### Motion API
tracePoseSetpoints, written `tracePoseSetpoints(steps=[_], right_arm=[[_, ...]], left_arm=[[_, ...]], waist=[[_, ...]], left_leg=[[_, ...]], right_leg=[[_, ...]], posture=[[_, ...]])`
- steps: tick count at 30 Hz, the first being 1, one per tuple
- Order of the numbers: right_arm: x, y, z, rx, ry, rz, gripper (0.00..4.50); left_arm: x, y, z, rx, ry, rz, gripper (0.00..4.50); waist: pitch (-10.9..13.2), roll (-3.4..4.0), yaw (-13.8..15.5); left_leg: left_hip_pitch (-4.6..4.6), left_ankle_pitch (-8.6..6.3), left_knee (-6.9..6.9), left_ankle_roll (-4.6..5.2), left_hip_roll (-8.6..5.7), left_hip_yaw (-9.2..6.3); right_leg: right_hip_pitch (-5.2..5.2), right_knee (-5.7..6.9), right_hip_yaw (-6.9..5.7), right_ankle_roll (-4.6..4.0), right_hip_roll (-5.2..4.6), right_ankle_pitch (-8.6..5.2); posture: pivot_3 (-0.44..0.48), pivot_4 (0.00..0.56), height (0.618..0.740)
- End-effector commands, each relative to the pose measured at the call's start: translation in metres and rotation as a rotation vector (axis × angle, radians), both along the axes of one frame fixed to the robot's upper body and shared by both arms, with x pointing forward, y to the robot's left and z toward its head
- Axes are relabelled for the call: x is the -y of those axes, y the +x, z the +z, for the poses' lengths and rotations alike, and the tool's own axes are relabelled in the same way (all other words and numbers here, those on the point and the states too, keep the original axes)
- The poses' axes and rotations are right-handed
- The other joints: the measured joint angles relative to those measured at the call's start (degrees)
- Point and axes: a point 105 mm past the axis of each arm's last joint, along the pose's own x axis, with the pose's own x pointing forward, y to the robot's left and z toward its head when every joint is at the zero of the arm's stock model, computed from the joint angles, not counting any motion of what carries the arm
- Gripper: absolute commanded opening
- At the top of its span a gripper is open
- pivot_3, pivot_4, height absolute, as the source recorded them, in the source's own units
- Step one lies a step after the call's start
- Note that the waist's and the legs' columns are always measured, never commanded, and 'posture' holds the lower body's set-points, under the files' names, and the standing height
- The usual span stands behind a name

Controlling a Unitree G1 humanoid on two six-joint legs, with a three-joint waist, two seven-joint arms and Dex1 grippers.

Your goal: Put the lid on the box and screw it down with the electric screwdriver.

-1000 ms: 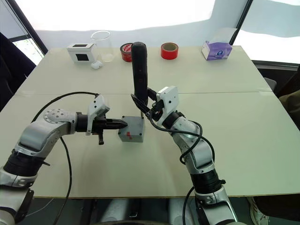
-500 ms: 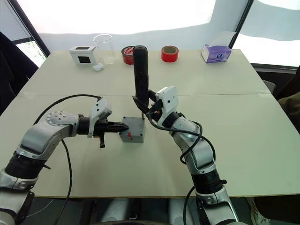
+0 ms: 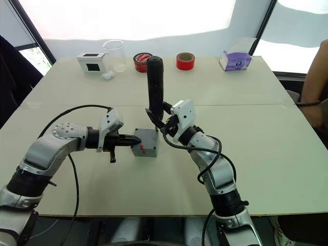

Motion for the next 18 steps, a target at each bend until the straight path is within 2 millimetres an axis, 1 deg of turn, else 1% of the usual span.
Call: tracePoseSetpoints(steps=[1, 12, 18], right_arm=[[0.0058, 0.0076, -0.0506, -0.188, -0.097, -0.043, 1.75], [0.0029, 0.0082, -0.0502, -0.187, -0.096, -0.038, 1.75], [0.0035, 0.0085, -0.0463, -0.170, -0.098, -0.037, 1.75]], left_arm=[[0.0003, -0.0016, -0.0083, -0.019, 0.027, -0.001, 0.00], [0.0013, -0.0013, -0.0086, -0.020, 0.025, -0.001, 0.00], [0.0022, -0.0017, -0.0087, -0.022, 0.020, 0.002, 0.00]], waist=[[-0.06, 0.00, 0.01], [-0.11, 0.00, 0.02], [-0.14, -0.01, -0.01]], left_leg=[[0.00, 0.00, -0.01, 0.00, 0.00, -0.01], [0.02, -0.01, -0.18, 0.00, 0.00, -0.05], [0.08, 0.00, -0.50, -0.02, -0.01, -0.04]], right_leg=[[0.01, -0.01, 0.00, 0.00, -0.02, 0.00], [0.01, -0.15, -0.03, -0.01, -0.16, 0.00], [0.01, -0.32, -0.06, -0.05, -0.24, 0.03]], posture=[[0.000, 0.150, 0.740], [0.000, 0.150, 0.740], [0.000, 0.150, 0.740]])
